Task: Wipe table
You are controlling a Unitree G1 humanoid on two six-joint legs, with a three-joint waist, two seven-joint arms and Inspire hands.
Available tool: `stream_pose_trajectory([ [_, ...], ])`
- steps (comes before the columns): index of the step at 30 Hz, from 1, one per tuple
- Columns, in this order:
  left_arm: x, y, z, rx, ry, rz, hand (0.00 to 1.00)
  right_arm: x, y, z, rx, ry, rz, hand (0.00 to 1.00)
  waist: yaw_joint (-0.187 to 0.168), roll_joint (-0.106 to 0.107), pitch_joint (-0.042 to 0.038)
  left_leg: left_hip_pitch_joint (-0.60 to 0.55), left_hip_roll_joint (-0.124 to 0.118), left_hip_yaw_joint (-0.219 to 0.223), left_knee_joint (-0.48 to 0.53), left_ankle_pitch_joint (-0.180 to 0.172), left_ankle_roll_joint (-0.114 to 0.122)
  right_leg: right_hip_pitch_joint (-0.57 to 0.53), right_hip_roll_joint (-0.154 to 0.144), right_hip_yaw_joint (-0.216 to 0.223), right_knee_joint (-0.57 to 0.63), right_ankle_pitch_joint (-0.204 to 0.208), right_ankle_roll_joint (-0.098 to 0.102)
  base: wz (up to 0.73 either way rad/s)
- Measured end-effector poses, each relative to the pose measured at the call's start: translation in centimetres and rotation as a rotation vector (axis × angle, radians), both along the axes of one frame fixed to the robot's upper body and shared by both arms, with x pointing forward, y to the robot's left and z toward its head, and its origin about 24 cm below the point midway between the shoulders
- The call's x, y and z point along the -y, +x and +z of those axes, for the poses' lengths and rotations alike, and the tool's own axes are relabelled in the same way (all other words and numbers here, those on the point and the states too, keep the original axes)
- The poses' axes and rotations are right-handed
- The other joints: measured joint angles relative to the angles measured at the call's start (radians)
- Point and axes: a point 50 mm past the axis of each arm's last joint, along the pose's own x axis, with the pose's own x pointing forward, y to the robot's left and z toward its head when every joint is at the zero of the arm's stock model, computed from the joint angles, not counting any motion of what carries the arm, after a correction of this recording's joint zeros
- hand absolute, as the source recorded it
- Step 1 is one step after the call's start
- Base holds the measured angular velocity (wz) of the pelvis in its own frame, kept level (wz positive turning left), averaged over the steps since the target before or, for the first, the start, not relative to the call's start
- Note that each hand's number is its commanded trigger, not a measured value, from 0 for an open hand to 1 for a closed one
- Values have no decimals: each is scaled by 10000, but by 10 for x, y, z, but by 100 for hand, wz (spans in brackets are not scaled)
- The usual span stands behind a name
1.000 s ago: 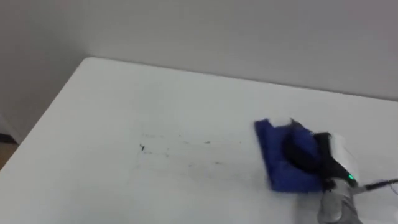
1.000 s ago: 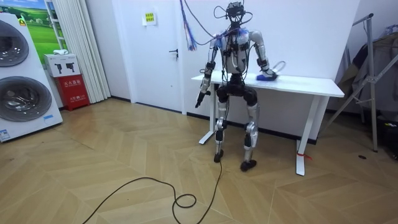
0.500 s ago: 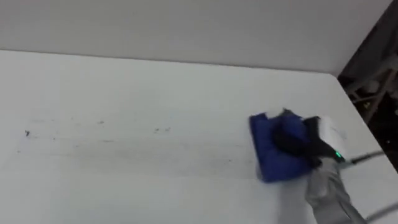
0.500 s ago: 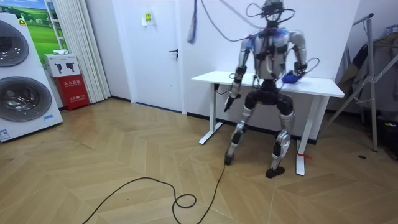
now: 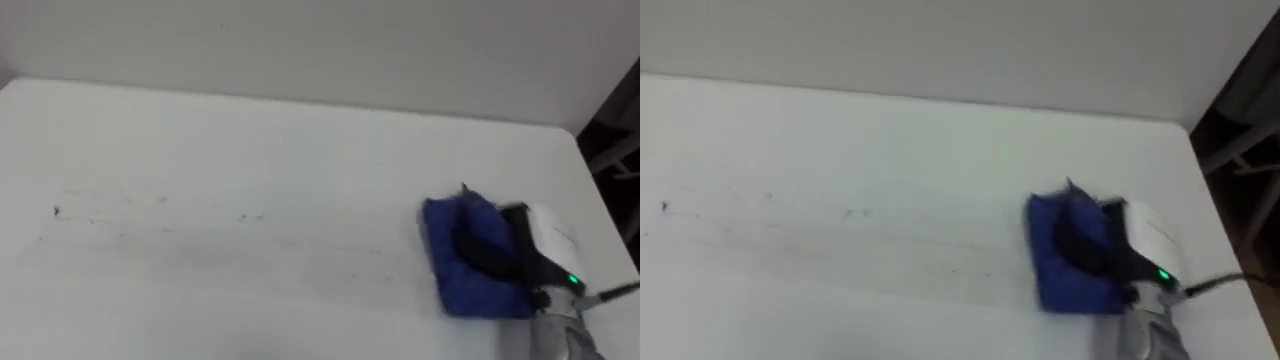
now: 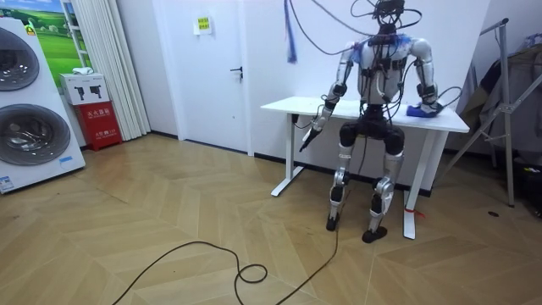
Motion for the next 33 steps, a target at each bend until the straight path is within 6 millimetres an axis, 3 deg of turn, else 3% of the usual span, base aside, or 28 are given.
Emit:
stream_pose_trajectory([
  [3,1,11,1,244,50,-498,0,5,-10,-7,-345,552,-841,100,2,-200,-5,277,-51,78,119,-203,49,296,-9,152,-121,2,227,-7],
  [5,7,15,-2,172,-93,-759,0,0,-1,-5,-413,746,-984,100,108,-211,-2,262,-63,138,165,-214,72,260,-4,282,-143,94,243,-22],
  [7,14,22,-5,163,-130,-1016,0,-8,12,-2,-593,815,-702,100,461,-208,-1,274,-19,378,168,-218,79,108,27,527,-104,150,202,-37],
  [10,21,27,-8,43,-243,-1201,0,-58,63,12,-497,1253,1441,100,1044,-234,66,120,112,699,136,-181,23,-295,188,930,-90,273,49,-40],
  [11,25,30,-10,32,-319,-1279,0,-84,87,26,-243,1131,2698,100,1230,-209,163,75,112,634,121,-170,7,-371,246,970,-101,299,-6,-14],
  [13,31,33,-11,64,-483,-1314,0,-127,113,47,368,1222,4444,100,1510,-182,281,6,130,553,82,-152,-24,-426,287,959,-121,311,-96,9],
  [14,34,35,-12,82,-563,-1439,0,-146,125,59,725,1361,5273,100,1715,-170,290,-70,117,424,67,-128,9,-412,296,915,-160,313,-134,44],
  [17,36,30,-13,-39,-767,-1434,0,-162,140,77,1270,1483,6135,100,2000,-152,319,-138,-15,25,61,-75,74,-285,271,775,-414,287,-83,47],
  [20,40,13,-14,-331,-897,-1220,0,-151,134,66,947,1292,5921,100,1897,-146,404,-261,-198,-239,61,-34,167,-207,141,707,-493,358,35,22],
  [22,37,4,-13,-479,-844,-1049,0,-136,113,38,-50,1278,5368,100,1690,-175,434,-249,-246,-343,92,-46,204,-100,101,682,-500,350,72,24],
  [23,36,-1,-13,-550,-840,-940,0,-123,93,25,5,1497,4815,100,1425,-128,446,-245,-272,-380,101,-81,240,14,64,702,-475,308,137,17],
  [25,34,-12,-13,-743,-818,-694,0,-103,67,13,-11,1471,4222,100,1104,-61,344,-55,-318,-382,135,-168,279,216,32,798,-485,239,235,8],
  [27,28,-16,-11,-697,-675,-483,0,-66,32,1,-203,1353,2729,100,697,-3,149,163,-407,-429,189,-251,299,451,-13,884,-607,79,490,5],
  [30,20,-18,-7,-587,-426,-238,0,-33,1,-5,-171,1061,954,100,299,76,78,458,-452,-368,159,-279,338,638,-32,1052,-610,120,519,-14],
  [33,13,-10,-4,-307,-194,-373,0,-19,-8,-6,-283,973,403,100,70,79,62,558,-426,-203,127,-282,341,634,-5,1267,-606,200,474,-19],
])
